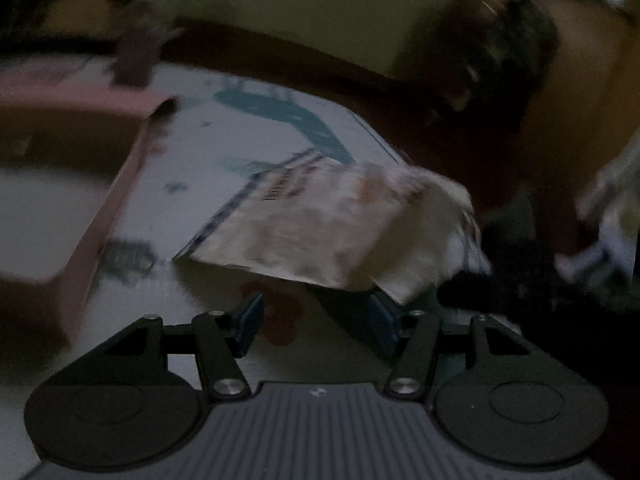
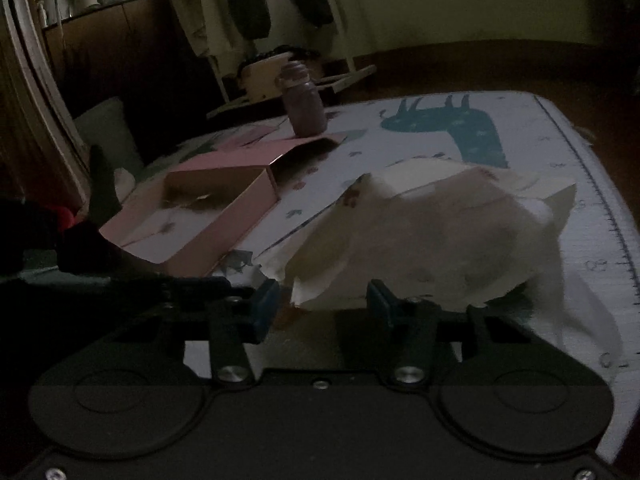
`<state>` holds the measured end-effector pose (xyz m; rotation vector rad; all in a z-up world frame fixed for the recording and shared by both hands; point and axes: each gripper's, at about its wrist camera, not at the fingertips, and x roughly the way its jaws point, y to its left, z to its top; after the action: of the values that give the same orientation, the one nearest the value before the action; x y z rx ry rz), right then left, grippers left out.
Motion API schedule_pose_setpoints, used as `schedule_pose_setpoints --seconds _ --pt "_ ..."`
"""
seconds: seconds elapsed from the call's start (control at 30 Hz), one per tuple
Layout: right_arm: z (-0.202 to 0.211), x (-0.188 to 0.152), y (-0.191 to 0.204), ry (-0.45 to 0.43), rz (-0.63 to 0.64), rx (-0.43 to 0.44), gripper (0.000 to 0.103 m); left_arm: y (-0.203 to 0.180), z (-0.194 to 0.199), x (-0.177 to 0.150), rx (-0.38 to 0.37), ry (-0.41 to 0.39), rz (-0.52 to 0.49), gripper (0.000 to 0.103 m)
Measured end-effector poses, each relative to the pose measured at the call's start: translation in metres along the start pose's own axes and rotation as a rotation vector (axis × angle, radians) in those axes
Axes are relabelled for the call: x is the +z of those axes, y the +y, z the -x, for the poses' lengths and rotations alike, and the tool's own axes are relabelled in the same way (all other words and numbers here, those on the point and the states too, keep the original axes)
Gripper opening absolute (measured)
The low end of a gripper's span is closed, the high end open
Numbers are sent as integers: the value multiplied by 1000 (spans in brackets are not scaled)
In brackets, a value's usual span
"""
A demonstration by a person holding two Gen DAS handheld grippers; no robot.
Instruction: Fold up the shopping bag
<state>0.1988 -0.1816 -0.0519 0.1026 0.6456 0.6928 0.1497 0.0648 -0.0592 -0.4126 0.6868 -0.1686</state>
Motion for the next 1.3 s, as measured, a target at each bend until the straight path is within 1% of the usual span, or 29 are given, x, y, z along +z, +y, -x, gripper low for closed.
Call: schedule_pose_setpoints --seconds 0.1,0.2,0.3,0.37,0.43,0.47,0.5,0.53,0.57,0.63,0.67,0.77,0.9,1.0,1.13,1.3 --pt "-9 -3 6 11 12 9 50 18 -7 2 -36 -8 128 57" --pt "-15 -3 4 -3 13 6 50 33 -16 3 -75 -11 249 57" --pt "-22 -2 2 -13 14 14 50 42 -26 0 -109 -4 346 57" --pt "-27 -3 2 -16 16 24 46 47 -33 -3 -130 -2 397 57" --pt "-31 -4 2 -15 23 34 31 51 -41 -6 -150 -1 443 57" --pt "-35 -5 2 -9 28 43 29 54 -46 -8 -160 -3 463 57" --pt "-38 -5 2 -3 28 52 22 56 -49 -8 -179 -9 485 57" --pt "-40 -6 2 4 29 63 13 57 -52 -8 -196 -14 502 54" --pt "-41 -6 2 11 32 75 9 58 -54 -9 -209 -17 512 38" --pt "-38 -7 5 13 55 98 4 58 -60 -9 -200 -8 511 21" --pt "-37 -7 7 12 69 109 3 59 -63 -9 -201 -6 512 9" --pt "-32 -10 9 22 93 116 1 59 -64 -8 -189 -17 492 4" --pt "-23 -13 7 29 101 128 0 62 -58 0 -202 -39 471 2" --pt "-11 -17 6 46 120 167 0 68 -55 8 -219 -65 467 1" --pt "0 -24 14 90 190 220 0 75 -55 20 -239 -93 464 0" --pt "1 -26 17 116 196 205 0 75 -59 25 -235 -83 444 0"
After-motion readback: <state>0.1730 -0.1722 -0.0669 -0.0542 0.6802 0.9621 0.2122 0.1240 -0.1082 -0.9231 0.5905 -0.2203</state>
